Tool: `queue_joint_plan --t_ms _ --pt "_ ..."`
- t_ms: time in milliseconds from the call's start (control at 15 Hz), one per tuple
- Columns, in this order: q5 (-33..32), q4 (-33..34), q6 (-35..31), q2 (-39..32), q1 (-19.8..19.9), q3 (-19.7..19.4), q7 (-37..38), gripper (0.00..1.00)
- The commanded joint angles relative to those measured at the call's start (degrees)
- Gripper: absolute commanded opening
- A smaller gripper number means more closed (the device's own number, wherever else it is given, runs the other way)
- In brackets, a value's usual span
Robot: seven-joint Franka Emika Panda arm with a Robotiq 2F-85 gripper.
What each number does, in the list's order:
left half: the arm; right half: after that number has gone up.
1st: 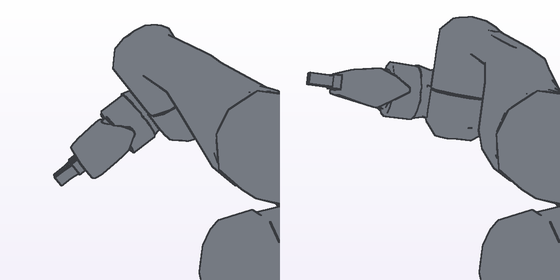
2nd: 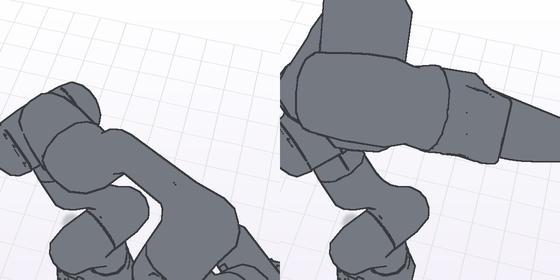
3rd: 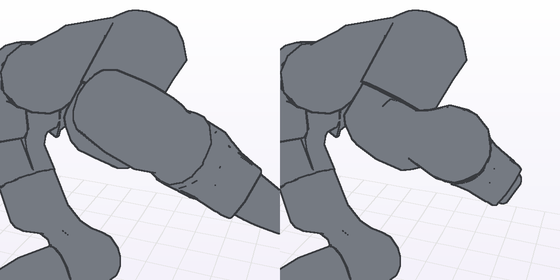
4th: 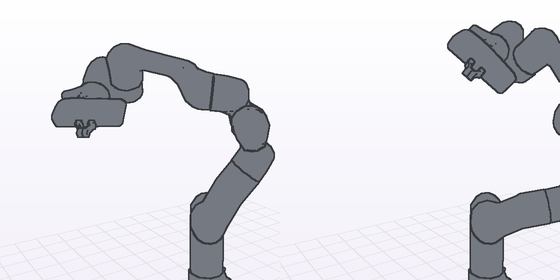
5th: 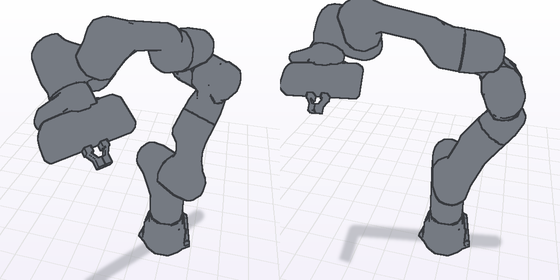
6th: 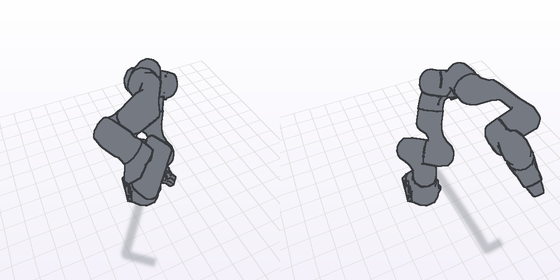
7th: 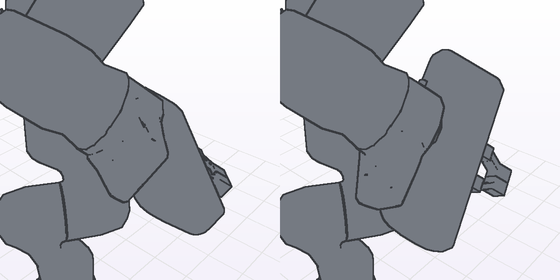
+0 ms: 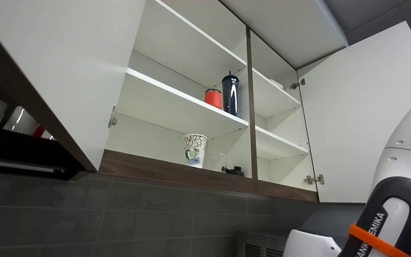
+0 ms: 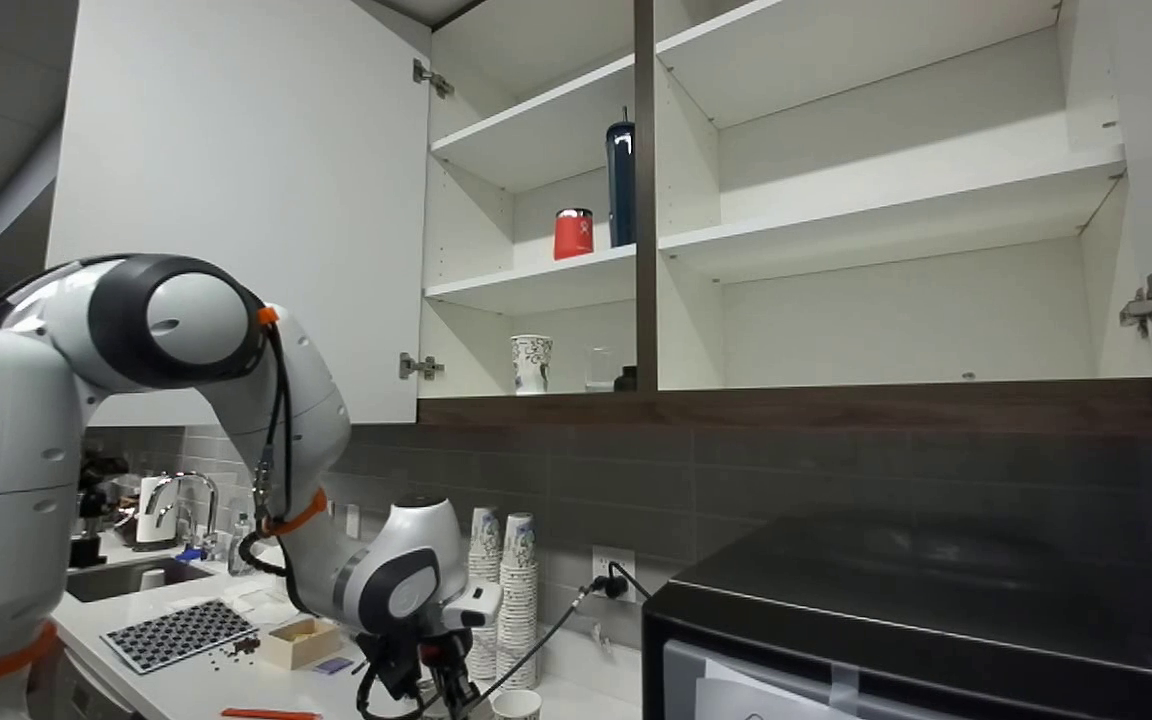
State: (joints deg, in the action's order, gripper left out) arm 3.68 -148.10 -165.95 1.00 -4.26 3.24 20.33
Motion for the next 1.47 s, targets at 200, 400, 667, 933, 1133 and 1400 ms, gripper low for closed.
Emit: queue_joint_plan --t_ms 200,400,667,933,1133,1400 --pt "1.5 6.2 -2.5 -9.8 0.1 -0.2 -2.5 0.01" --pt "1.4 8.1 -4.0 -13.0 -0.1 -0.8 -2.5 0.01" --pt "1.8 9.7 -3.6 -15.6 0.0 -1.2 -3.2 0.01" --pt "2.7 9.2 -3.5 -15.0 0.3 -0.8 -3.8 0.44" --pt "4.3 7.1 -2.9 -11.2 0.8 0.0 -4.9 0.66" --pt "3.2 2.8 -1.6 -3.7 0.2 -1.4 -4.1 0.97"
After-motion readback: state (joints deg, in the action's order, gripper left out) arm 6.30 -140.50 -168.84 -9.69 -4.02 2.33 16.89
